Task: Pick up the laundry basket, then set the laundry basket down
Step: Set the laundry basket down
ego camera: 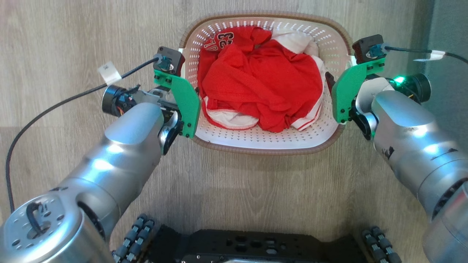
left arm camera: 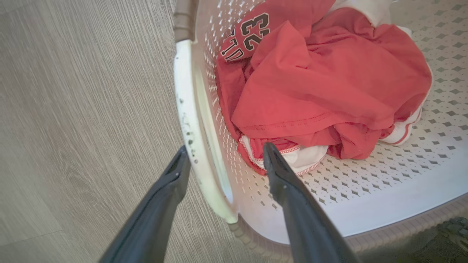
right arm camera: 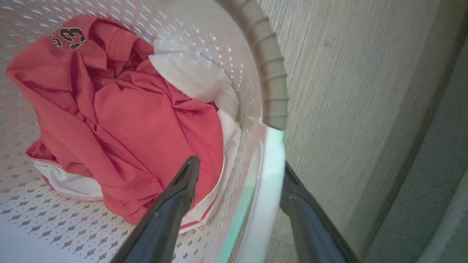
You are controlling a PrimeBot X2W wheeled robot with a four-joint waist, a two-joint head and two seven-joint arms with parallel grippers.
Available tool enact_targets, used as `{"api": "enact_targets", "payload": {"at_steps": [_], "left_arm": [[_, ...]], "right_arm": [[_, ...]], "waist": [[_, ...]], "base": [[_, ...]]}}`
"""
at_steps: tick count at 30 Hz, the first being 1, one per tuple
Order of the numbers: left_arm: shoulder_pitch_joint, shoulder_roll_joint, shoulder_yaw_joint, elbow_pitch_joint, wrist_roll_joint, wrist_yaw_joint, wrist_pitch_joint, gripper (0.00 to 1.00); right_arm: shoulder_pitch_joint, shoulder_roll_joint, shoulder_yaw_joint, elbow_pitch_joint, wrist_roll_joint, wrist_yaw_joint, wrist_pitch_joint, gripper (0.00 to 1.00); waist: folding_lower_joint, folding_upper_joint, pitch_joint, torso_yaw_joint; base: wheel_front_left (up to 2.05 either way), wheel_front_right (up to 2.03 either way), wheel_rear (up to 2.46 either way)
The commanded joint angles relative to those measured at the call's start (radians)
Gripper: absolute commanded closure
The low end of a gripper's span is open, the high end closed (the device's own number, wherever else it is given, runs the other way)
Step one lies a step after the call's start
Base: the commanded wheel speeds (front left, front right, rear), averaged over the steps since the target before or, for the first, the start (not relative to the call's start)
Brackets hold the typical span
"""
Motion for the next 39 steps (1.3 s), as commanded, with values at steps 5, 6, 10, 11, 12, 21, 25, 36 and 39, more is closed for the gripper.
{"api": "enact_targets", "payload": {"at_steps": [5, 6, 10, 11, 12, 21, 25, 36, 39], "left_arm": [[0.032, 0.01, 0.006, 0.01, 0.006, 0.02, 0.019, 0.0], [0.034, 0.01, 0.006, 0.015, 0.01, 0.025, 0.027, 0.0], [0.044, 0.01, 0.006, 0.034, 0.03, 0.033, 0.048, 0.0], [0.045, 0.01, 0.006, 0.038, 0.035, 0.034, 0.043, 0.0], [0.049, 0.01, 0.006, 0.041, 0.031, 0.034, 0.04, 0.0], [0.103, 0.01, 0.006, 0.102, 0.077, 0.031, 0.021, 0.0], [0.126, 0.01, 0.006, 0.117, 0.122, 0.034, -0.087, 0.0], [0.215, 0.014, 0.079, 0.096, 0.105, 0.046, -0.304, 0.0], [0.217, 0.049, 0.161, -0.027, 0.143, 0.087, -0.305, 0.0]], "right_arm": [[0.07, 0.018, -0.019, -0.005, -0.026, 0.007, 0.01, 0.0], [0.073, 0.02, -0.024, -0.005, -0.03, 0.007, 0.012, 0.0], [0.087, 0.026, -0.041, -0.005, -0.046, 0.007, 0.014, 0.0], [0.092, 0.028, -0.045, -0.005, -0.05, 0.007, 0.014, 0.0], [0.096, 0.029, -0.049, -0.005, -0.054, 0.007, 0.013, 0.0], [0.177, 0.054, -0.096, -0.005, -0.064, 0.007, -0.01, 0.0], [0.222, 0.07, -0.117, -0.005, -0.048, 0.007, -0.058, 0.0], [0.299, 0.078, -0.161, -0.085, -0.03, 0.007, -0.19, 0.0], [0.28, 0.042, -0.262, -0.169, -0.073, 0.007, -0.191, 0.0]], "waist": [[0.0, 0.0, -0.031, -0.007], [0.0, 0.0, -0.037, -0.008], [0.0, 0.0, -0.068, -0.016], [0.0, 0.0, -0.076, -0.018], [0.0, 0.0, -0.086, -0.02], [0.0, 0.0, -0.237, -0.042], [0.0, 0.0, -0.329, -0.049], [0.0, 0.0, -0.575, -0.081], [0.0, 0.0, -0.607, -0.088]], "base": [[0.0, 0.0, 0.0], [0.0, 0.0, 0.0], [0.0, 0.0, 0.0], [0.0, 0.0, 0.0], [0.0, 0.0, 0.0], [0.0, 0.0, 0.0], [0.0, 0.0, 0.0], [0.0, 0.0, 0.0], [0.0, 0.0, 0.0]]}}
